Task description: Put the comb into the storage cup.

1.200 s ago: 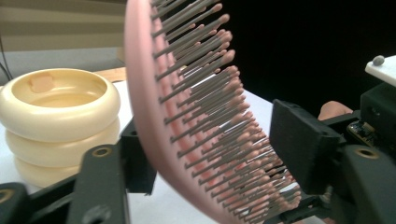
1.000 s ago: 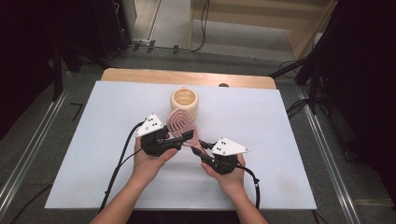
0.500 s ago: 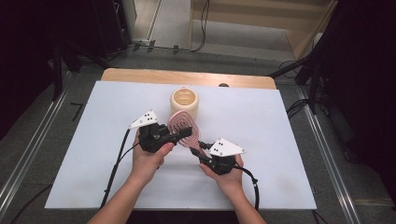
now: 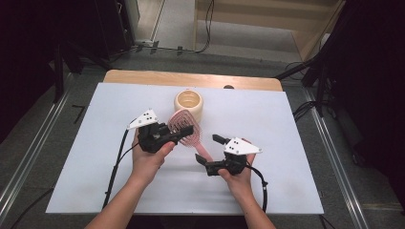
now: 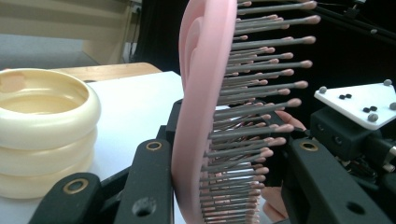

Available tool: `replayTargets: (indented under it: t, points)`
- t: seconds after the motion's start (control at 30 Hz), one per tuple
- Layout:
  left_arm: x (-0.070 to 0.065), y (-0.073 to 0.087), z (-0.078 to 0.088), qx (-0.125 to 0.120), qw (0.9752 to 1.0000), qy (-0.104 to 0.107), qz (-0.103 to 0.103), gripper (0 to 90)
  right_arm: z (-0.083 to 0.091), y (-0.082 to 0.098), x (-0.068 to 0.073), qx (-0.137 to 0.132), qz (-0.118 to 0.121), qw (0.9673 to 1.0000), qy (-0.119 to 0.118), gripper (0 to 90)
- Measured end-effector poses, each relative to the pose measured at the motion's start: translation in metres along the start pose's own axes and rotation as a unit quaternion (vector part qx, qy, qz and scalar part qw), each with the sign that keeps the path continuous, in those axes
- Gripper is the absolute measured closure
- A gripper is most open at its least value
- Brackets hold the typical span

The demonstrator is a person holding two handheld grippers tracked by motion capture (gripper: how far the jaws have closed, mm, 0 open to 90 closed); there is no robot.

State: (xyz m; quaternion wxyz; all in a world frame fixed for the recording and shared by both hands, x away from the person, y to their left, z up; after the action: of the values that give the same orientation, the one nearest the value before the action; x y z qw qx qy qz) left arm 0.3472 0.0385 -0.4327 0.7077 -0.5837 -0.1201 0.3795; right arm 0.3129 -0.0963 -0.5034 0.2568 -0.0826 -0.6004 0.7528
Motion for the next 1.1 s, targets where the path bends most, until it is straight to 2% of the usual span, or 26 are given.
replayTargets:
  t: [0.07, 0.27, 0.4, 0.6, 0.83, 1.1]
  points:
    - [0.002, -0.002, 0.001, -0.003, 1.0000, -0.002, 0.001, 64.8, 0.004, 0.000, -0.002, -0.007, -0.001, 0.9999, -0.007, 0.0]
    - [0.005, -0.005, 0.003, -0.008, 0.9999, -0.007, -0.005, 64.8, 0.015, 0.003, -0.009, -0.018, -0.004, 0.9998, 0.000, 0.0]
    - [0.007, -0.007, 0.003, -0.012, 0.9999, -0.008, -0.006, 64.8, 0.022, 0.007, -0.012, -0.015, 0.003, 0.9999, 0.007, 0.0]
    - [0.011, -0.011, 0.005, -0.017, 0.9998, -0.010, -0.009, 64.8, 0.035, 0.015, -0.019, -0.015, 0.001, 0.9998, 0.013, 0.0]
    - [0.015, -0.015, 0.008, -0.023, 0.9996, -0.013, -0.007, 64.9, 0.055, 0.021, -0.028, -0.031, -0.004, 0.9991, 0.027, 0.0]
    - [0.020, -0.020, 0.011, -0.026, 0.9995, -0.017, -0.009, 64.9, 0.086, 0.032, -0.038, -0.042, -0.012, 0.9977, 0.053, 0.0]
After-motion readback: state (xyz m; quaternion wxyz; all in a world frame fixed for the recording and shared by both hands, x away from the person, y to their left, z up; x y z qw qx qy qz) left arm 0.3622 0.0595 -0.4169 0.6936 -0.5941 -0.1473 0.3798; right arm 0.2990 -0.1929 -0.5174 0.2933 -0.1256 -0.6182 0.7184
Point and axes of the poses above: each handheld gripper's, and its own axes: z roughly backward along the jaws, y roughly out of its underside, x roughly to its left, the point moved 8 cm from there along -z, roughly forward along the jaws, and after that the axes turned 15 degrees about -y, right-handed, at the moved point
